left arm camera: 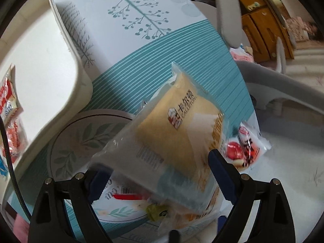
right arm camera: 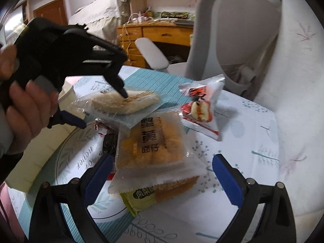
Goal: Organize snacks
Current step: 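Grasp the bread bag with the left gripper while the right grasps the orange crab-roe bag, then carry both bags into the white tray and open both grippers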
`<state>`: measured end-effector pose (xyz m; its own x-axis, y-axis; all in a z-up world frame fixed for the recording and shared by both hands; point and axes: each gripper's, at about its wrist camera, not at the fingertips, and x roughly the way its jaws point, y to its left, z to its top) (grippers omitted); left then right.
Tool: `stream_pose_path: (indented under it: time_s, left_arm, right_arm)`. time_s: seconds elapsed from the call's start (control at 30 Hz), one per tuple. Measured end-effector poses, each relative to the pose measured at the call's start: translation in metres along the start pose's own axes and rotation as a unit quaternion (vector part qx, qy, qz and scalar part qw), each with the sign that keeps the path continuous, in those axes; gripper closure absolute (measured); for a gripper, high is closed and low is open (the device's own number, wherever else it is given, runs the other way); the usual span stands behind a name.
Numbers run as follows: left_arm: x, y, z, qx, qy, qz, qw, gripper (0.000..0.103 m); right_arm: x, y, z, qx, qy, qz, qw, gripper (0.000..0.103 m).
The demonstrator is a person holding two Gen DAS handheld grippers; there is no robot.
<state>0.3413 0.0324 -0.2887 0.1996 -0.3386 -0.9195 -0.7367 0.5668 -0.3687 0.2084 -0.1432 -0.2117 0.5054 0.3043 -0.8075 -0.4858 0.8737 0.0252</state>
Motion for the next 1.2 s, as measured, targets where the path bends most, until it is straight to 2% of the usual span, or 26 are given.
stream_pose_path:
  time_s: [0.17,0.33,0.37,0.43,0.67,0.73,1.03,1.2]
  left_arm:
    - [0.011,0.002,0.009,-0.035,0.002,-0.007,0.9994,0.013]
    - [0.012,0.003,0.013,-0.061,-0.013,-0.009,0.998,0.017]
    - [0.013,0.003,0.014,-0.064,-0.013,-0.011,0.9978,0.018]
    - [0.014,0.002,0.016,-0.069,-0.013,-0.022,0.9973,0.028]
    - [0.007,0.006,0.017,-0.092,-0.024,-0.05,0.9942,0.043]
    - [0.005,0.006,0.018,-0.095,-0.024,-0.059,0.9934,0.05]
    - [-0.011,0.002,0.014,-0.079,-0.039,-0.094,0.9916,0.067]
    - [-0.024,0.001,0.009,-0.065,-0.04,-0.104,0.9917,0.071]
  right_arm:
    - [0.012,0.011,0.0,-0.037,0.01,0.003,0.999,0.003]
    - [0.023,0.022,-0.004,-0.08,0.014,-0.023,0.996,0.0]
    - [0.024,0.023,-0.005,-0.079,0.014,-0.027,0.996,0.0]
    - [0.027,0.022,-0.005,-0.071,0.015,-0.034,0.997,0.0]
    - [0.034,0.021,-0.008,-0.057,0.009,-0.047,0.997,0.0]
    - [0.033,0.019,-0.008,-0.05,0.004,-0.043,0.998,0.001]
    - [0.028,0.012,-0.007,-0.026,0.004,-0.041,0.999,0.009]
    - [0.025,0.009,-0.006,-0.004,0.016,-0.041,0.999,0.012]
